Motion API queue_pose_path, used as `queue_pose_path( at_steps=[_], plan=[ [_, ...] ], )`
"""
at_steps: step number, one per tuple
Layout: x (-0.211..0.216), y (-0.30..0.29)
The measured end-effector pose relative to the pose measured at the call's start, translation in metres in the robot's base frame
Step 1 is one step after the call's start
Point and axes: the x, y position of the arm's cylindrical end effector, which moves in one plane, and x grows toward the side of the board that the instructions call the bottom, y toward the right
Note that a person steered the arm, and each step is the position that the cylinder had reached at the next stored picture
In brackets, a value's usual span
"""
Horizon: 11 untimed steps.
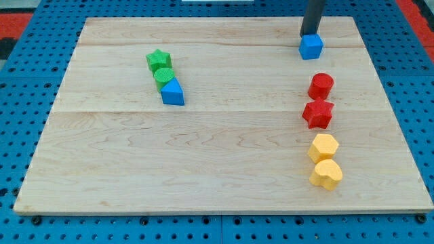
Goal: Place the blue cube to the top of red circle
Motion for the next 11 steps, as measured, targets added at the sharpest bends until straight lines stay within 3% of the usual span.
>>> queue_pose_path(
  at_steps=[3, 4, 5, 7, 8, 9, 11],
  plan=[
    [0.043, 0.002],
    [0.044, -0.001],
    [0.010, -0.017],
    [0.000, -0.246],
    [0.016, -0.342],
    [0.060, -0.381],
    [0.072, -0.300]
  ],
)
